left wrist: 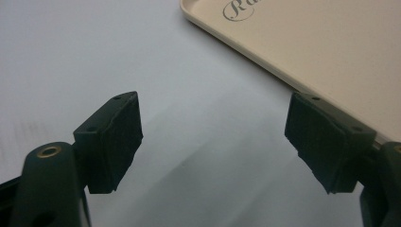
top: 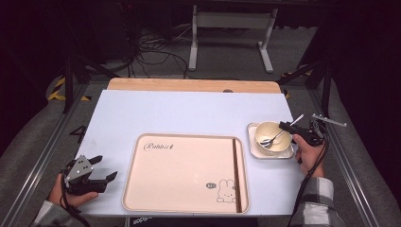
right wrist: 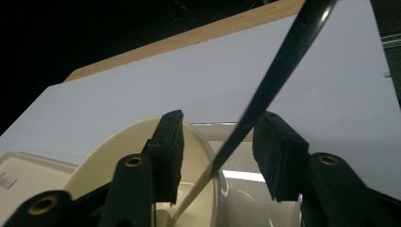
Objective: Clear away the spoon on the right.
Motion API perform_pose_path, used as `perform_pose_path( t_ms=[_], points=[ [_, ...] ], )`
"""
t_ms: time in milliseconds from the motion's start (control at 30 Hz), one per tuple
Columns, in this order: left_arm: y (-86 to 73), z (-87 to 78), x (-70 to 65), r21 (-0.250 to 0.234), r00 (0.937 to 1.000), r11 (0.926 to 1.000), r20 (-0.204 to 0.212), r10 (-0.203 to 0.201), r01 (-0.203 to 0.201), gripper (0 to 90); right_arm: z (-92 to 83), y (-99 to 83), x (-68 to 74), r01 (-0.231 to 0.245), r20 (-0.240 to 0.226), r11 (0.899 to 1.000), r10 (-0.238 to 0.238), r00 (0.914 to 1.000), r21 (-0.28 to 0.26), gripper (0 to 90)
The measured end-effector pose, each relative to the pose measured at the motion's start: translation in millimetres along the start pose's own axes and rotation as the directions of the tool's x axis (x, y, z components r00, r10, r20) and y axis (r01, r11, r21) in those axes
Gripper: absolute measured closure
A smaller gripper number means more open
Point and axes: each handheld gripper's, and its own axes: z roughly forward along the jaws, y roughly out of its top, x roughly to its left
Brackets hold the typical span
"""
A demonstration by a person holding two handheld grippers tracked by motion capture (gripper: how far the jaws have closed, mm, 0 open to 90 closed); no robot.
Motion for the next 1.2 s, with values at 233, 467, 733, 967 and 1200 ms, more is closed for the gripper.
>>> perform_pose_path(
  t_ms=[233, 467, 733, 967, 1200],
  points=[
    [-1.4, -1.2, 0.2, 0.004, 1.0000, 1.0000, -0.004, -0.002, 0.002, 20.5, -4.5, -1.5, -3.6, -0.036, -0.032, 0.998, 0.034, 0.9989, -0.053, 77.3],
    [1.2, 3.4, 0.8, 0.005, 1.0000, 1.0000, -0.001, 0.008, -0.008, 20.5, -14.4, 0.4, 0.8, -0.024, -0.059, 0.995, 0.018, 0.9981, -0.095, 85.8],
    [1.3, 2.4, -0.7, 0.008, 1.0000, 0.9999, -0.005, 0.009, -0.009, 20.4, -28.1, 5.6, 15.1, 0.037, -0.090, 0.990, -0.050, 0.9947, -0.133, 89.7],
    [3.0, 2.8, -2.0, 0.009, 0.9997, 0.9998, -0.010, 0.021, -0.020, 20.4, -40.9, 11.1, 29.0, 0.098, -0.075, 0.978, -0.113, 0.9908, -0.182, 89.8],
    [3.5, 3.1, -3.1, 0.014, 0.9996, 0.9996, -0.011, 0.026, -0.026, 20.5, -59.3, 16.8, 44.0, 0.139, -0.077, 0.957, -0.163, 0.9836, -0.254, 89.8]
  ],
)
